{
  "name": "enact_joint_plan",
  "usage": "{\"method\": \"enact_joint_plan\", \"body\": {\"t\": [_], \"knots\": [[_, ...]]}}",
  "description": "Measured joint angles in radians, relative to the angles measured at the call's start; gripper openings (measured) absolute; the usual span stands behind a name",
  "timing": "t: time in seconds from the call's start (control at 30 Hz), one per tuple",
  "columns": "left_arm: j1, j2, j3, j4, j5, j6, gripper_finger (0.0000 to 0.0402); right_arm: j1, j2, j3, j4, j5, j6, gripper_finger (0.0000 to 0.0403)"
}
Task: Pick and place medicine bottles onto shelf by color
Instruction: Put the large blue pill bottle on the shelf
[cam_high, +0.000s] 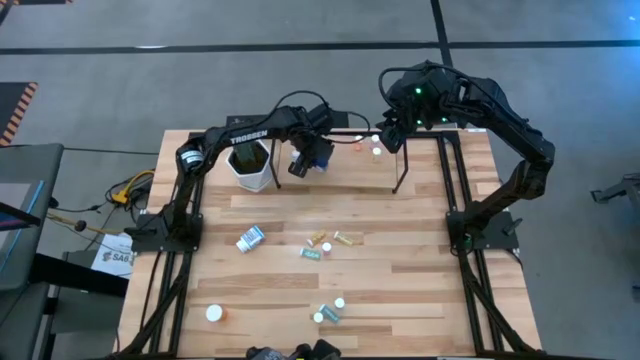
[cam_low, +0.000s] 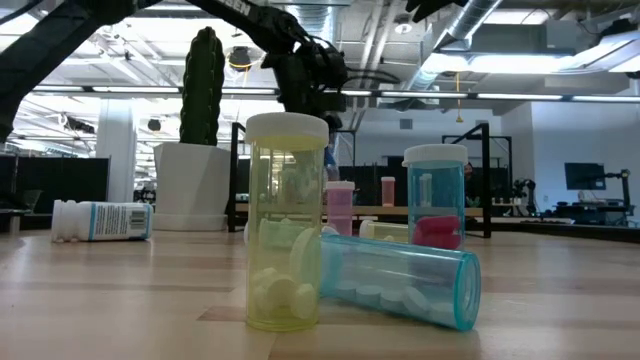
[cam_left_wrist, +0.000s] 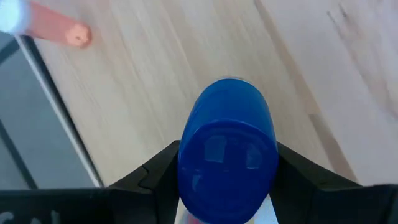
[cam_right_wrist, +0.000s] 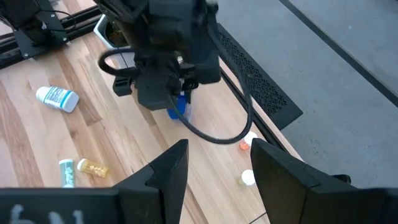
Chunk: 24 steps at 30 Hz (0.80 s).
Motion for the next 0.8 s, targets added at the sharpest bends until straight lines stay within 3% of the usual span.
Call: {"method": "enact_joint_plan", "body": {"t": [0.8], "knots": [[0.023,0.018,0.005,0.027,-0.006,-0.06,0.0197,0.0,0.0,0.0,0.0,0.0,0.0,0.0195]]}}
